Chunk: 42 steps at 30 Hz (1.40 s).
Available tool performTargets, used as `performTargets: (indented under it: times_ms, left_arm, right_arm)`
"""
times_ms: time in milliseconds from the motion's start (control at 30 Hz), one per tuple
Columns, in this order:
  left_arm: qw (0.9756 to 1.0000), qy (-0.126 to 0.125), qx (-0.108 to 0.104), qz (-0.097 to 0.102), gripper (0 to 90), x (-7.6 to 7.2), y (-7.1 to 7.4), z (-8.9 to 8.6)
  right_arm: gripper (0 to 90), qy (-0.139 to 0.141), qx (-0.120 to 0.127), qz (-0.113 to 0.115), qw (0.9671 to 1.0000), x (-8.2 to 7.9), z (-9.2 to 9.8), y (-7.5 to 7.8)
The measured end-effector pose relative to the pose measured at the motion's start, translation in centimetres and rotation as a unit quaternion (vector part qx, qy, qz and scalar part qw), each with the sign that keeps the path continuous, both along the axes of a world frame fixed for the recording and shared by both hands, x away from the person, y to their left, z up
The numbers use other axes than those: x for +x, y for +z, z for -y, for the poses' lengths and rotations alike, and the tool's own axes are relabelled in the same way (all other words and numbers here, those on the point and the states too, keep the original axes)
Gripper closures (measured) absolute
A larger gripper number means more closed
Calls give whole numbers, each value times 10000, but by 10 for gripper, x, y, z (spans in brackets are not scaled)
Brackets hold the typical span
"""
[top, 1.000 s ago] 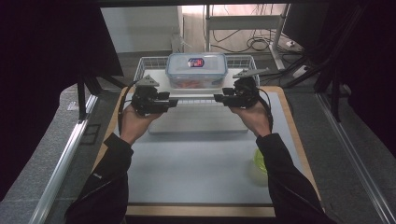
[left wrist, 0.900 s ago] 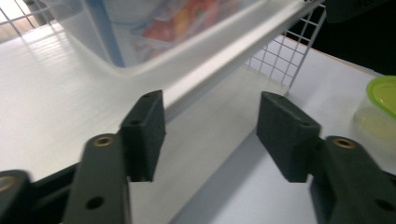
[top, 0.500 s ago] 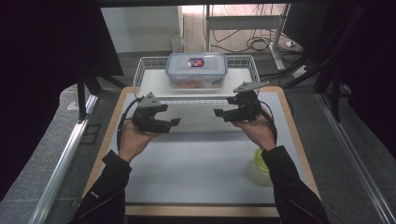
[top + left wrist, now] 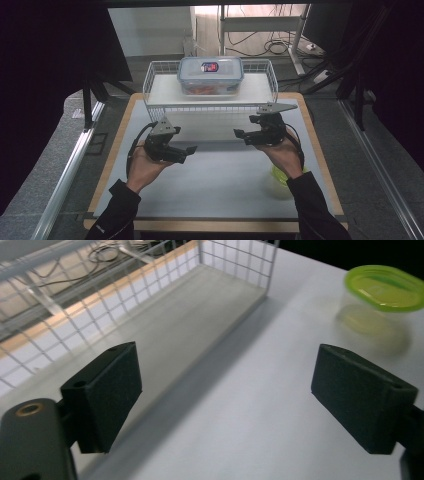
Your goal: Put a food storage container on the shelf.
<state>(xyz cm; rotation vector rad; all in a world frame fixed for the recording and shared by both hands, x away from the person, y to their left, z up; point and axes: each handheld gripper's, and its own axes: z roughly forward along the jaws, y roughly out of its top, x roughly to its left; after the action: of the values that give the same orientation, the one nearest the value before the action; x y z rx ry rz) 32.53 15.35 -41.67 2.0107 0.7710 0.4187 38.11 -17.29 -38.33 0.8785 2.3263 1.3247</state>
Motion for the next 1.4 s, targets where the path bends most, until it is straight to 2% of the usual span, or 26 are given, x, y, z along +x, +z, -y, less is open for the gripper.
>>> performTargets:
  times_ms: [267,333,433,533,567,600,733,767,833,933,1033,1233,1300,1400]
  left_arm:
    - [9999,-8,-109,42,84,-23,-10,-3]
    - [10000,-28,-67,54,78,-28,-14,-4]
    - [9999,-15,10,102,72,-35,-22,-6]
    - [9996,4,242,164,65,-41,-34,-9]
    - [9995,11,275,156,62,-42,-36,-9]
    - [9995,23,296,142,51,-45,-43,-10]
    - [9995,-7,278,118,46,-47,-52,-11]
    - [9993,-3,332,142,44,-48,-56,-11]
    - [9990,-4,390,194,44,-50,-61,-11]
    - [9988,2,403,278,43,-53,-69,-13]
    - [9988,47,436,209,40,-57,-79,-18]
    - [9989,166,419,119,44,-58,-84,-24]
    - [9988,167,448,98,37,-59,-87,-25]
    - [9987,179,478,66,26,-58,-91,-26]
  right_arm:
    - [206,-90,55,-62,9999,-19,10,-11]
    - [205,-125,89,-121,9998,-23,13,-15]
    - [201,-150,2,-170,9997,-27,15,-20]
    - [270,-135,-160,-185,9996,-34,18,-25]
    - [304,-183,-248,-134,9994,-37,19,-27]
    - [338,-189,-273,-182,9993,-41,22,-31]
    - [391,-234,-274,-333,9988,-46,26,-38]
    - [426,-288,-273,-404,9984,-50,30,-44]
    - [438,-318,-277,-433,9982,-51,32,-46]
    - [489,-527,-279,-571,9966,-58,43,-54]
    - [511,-668,-262,-659,9952,-62,51,-58]
    - [565,-877,-317,-577,9940,-71,62,-60]
    - [615,-1034,-393,-449,9929,-76,69,-61]
    - [668,-1138,-393,-437,9918,-80,79,-62]
